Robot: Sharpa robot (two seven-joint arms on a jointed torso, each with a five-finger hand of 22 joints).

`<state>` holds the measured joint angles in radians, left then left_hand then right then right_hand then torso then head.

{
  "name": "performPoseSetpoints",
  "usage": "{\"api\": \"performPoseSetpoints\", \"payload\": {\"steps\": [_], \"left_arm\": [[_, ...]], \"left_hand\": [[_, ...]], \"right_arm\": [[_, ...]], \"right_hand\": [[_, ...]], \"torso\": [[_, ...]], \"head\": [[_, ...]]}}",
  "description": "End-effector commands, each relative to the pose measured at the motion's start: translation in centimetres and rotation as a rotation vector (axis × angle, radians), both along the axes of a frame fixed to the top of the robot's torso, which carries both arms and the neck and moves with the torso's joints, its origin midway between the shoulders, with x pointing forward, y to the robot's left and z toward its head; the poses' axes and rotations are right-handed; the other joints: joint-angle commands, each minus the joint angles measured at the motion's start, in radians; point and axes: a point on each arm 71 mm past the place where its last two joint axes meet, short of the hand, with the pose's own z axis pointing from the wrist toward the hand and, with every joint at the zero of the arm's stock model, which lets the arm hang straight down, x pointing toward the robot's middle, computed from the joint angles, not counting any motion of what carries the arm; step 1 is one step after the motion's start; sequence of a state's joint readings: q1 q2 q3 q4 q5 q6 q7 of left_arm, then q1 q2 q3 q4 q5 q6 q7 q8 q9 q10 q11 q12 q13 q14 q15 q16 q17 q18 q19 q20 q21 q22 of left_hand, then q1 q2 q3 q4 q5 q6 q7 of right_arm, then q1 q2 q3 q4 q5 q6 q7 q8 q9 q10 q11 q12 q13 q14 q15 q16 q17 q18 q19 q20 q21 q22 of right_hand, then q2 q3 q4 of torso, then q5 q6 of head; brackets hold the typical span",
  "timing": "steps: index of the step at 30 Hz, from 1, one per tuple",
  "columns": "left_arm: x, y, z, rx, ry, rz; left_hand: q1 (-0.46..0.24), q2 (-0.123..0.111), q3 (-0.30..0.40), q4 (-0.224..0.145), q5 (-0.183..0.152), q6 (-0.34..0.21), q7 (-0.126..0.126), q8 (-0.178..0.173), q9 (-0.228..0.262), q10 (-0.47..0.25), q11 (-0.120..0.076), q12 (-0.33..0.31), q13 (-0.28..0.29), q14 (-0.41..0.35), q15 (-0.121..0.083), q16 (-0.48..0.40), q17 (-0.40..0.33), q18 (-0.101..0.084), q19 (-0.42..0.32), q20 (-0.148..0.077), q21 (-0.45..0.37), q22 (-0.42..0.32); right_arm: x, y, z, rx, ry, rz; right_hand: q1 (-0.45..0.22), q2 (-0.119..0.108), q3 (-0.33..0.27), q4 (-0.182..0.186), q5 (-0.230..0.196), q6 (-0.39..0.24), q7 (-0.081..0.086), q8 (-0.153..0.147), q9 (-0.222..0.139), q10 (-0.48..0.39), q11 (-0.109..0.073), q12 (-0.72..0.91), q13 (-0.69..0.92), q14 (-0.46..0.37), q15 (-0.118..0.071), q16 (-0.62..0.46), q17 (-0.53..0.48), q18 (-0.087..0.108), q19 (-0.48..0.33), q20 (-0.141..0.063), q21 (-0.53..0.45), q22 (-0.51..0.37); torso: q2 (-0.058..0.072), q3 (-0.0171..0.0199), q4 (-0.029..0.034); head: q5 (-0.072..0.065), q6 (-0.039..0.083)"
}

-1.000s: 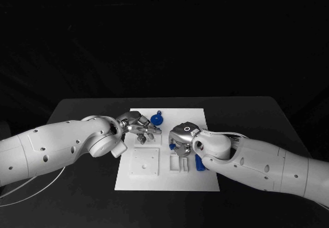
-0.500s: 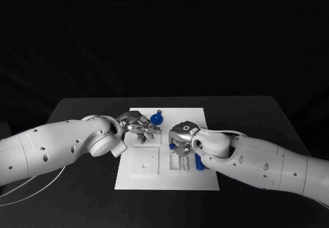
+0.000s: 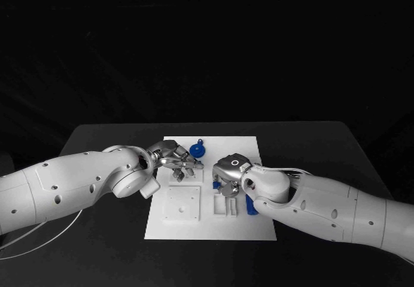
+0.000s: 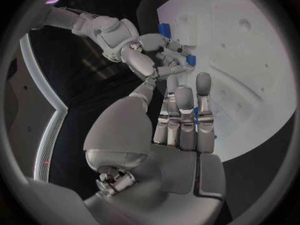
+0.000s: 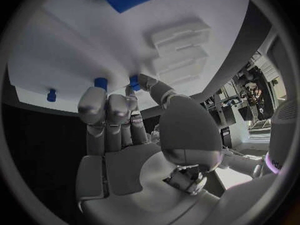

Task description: Assemble the parts on the task board

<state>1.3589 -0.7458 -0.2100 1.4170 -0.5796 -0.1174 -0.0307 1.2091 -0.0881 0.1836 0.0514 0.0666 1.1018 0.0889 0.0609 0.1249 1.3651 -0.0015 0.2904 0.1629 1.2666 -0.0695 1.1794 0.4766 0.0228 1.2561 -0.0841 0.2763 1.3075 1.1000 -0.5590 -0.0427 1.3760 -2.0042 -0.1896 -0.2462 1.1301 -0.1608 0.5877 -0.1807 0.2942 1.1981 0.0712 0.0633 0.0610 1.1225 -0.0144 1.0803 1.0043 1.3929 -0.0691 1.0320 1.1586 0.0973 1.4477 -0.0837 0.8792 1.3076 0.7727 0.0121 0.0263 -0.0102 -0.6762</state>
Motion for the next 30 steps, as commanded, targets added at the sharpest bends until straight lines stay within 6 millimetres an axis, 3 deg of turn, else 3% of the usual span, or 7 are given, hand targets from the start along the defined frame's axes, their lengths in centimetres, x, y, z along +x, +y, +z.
{"api": "performPoseSetpoints", "payload": {"steps": [1,11,17,30], "left_arm": [[0.0,-0.1,0.0,0.0,-0.002,-0.011],[0.1,0.3,-0.1,0.006,-0.002,0.004],[0.1,0.5,-0.2,0.013,0.012,0.006],[0.0,0.9,-1.4,0.046,0.114,0.028]], "left_hand": [[-0.003,0.008,-0.002,-0.001,-0.001,-0.008,-0.001,0.005,-0.002,-0.007,0.003,0.007,0.001,0.0,0.006,-0.002,0.0,0.018,0.008,-0.001,-0.005,0.018],[-0.003,0.009,-0.002,0.0,-0.001,-0.002,-0.003,0.006,0.0,-0.005,0.002,0.009,0.002,0.001,0.005,-0.001,0.001,0.018,0.008,-0.001,-0.004,0.018],[-0.005,0.011,-0.001,0.002,-0.001,0.004,-0.005,0.005,0.0,-0.002,0.0,0.01,0.002,0.001,0.004,-0.001,0.001,0.017,0.008,-0.002,-0.004,0.018],[-0.035,0.005,0.003,0.038,-0.01,-0.015,-0.001,0.006,-0.031,0.01,0.0,0.012,0.004,0.008,0.003,0.003,0.002,0.019,0.015,-0.003,0.0,0.018]], "right_arm": [[-0.3,-0.1,-0.9,0.001,-0.007,-0.017],[-0.6,0.1,-0.1,0.059,-0.059,-0.021],[-0.8,0.2,0.7,0.092,-0.078,-0.023],[-1.0,0.0,2.5,0.147,-0.111,-0.028]], "right_hand": [[0.008,-0.002,-0.001,0.004,-0.006,0.011,0.0,-0.001,0.002,0.007,-0.001,0.0,0.0,0.005,-0.001,0.005,0.0,-0.007,0.008,-0.003,0.008,0.102],[0.012,-0.012,0.011,0.014,-0.01,0.015,-0.001,-0.001,0.002,0.013,-0.003,-0.002,0.002,0.009,-0.004,0.006,0.003,-0.009,0.011,-0.006,0.013,0.103],[0.015,-0.018,0.018,0.026,-0.014,0.016,-0.002,-0.001,0.002,0.015,-0.004,-0.006,0.002,0.011,-0.005,0.004,0.004,-0.01,0.013,-0.008,0.015,0.104],[0.022,-0.026,0.021,0.041,-0.016,0.018,-0.003,-0.001,0.002,0.018,-0.005,-0.008,0.004,0.013,-0.007,0.001,0.006,-0.012,0.014,-0.009,0.015,0.104]], "torso": [[0.0,-0.0012,0.0021],[0.0,0.0,-0.0007],[-0.001,-0.0016,-0.0034],[0.0,-0.0005,-0.0018]], "head": [[0.002,0.0],[0.008,0.001],[0.009,0.004],[0.01,0.007]]}}
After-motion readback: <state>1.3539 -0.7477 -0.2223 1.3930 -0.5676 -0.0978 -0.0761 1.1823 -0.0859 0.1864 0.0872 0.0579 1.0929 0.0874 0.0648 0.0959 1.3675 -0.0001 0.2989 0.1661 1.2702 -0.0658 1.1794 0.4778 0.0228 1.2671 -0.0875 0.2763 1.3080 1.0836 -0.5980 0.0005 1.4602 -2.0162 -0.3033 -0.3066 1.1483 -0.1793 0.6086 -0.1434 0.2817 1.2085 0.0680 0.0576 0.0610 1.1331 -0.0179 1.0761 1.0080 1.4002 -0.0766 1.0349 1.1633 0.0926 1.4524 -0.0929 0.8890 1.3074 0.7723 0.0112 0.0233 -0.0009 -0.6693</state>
